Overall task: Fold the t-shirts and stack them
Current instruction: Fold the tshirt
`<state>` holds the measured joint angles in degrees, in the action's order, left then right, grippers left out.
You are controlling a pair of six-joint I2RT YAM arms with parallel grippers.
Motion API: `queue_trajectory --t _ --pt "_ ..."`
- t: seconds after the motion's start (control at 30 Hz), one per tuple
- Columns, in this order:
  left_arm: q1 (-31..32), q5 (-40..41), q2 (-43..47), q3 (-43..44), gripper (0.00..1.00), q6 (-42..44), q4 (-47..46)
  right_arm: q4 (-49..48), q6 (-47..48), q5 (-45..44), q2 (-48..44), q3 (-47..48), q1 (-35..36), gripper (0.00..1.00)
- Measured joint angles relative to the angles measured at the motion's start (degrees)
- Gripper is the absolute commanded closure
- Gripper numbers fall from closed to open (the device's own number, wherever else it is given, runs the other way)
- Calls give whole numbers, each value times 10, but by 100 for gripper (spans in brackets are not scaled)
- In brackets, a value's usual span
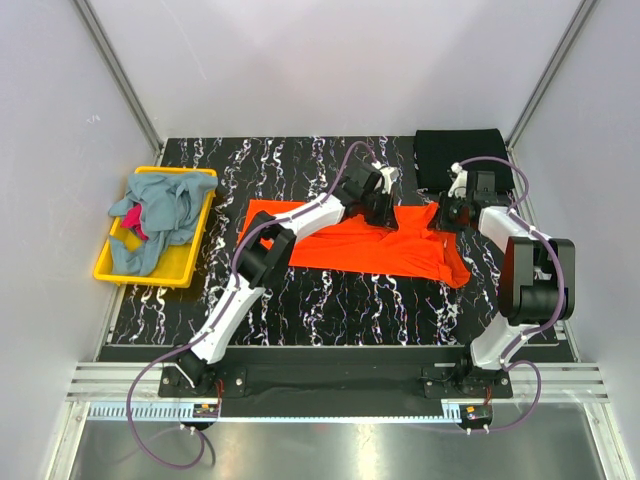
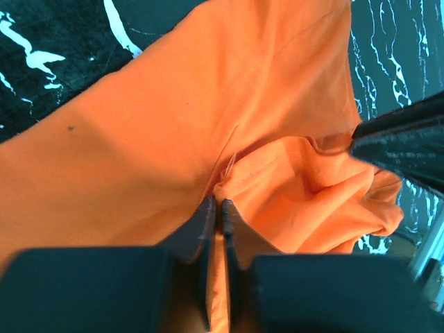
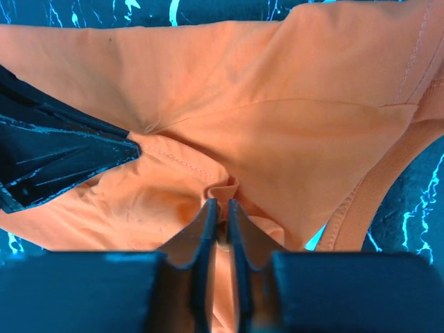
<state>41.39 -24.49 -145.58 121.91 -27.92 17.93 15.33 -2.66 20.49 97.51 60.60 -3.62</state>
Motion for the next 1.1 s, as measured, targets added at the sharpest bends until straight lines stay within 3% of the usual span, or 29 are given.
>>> queue_trajectory --t 0.07,0.27,0.7,1.1 --pt "0 0 0 0 100 1 0 0 0 -2 0 2 0 100" --pt "-2 0 5 -10 100 -19 -5 -1 -3 -21 -1 3 0 100" --pt "-9 31 109 -133 100 -73 -60 -35 4 -31 9 33 13 100" --pt "-14 74 122 -174 100 -93 -85 -69 43 -36 32 51 30 100"
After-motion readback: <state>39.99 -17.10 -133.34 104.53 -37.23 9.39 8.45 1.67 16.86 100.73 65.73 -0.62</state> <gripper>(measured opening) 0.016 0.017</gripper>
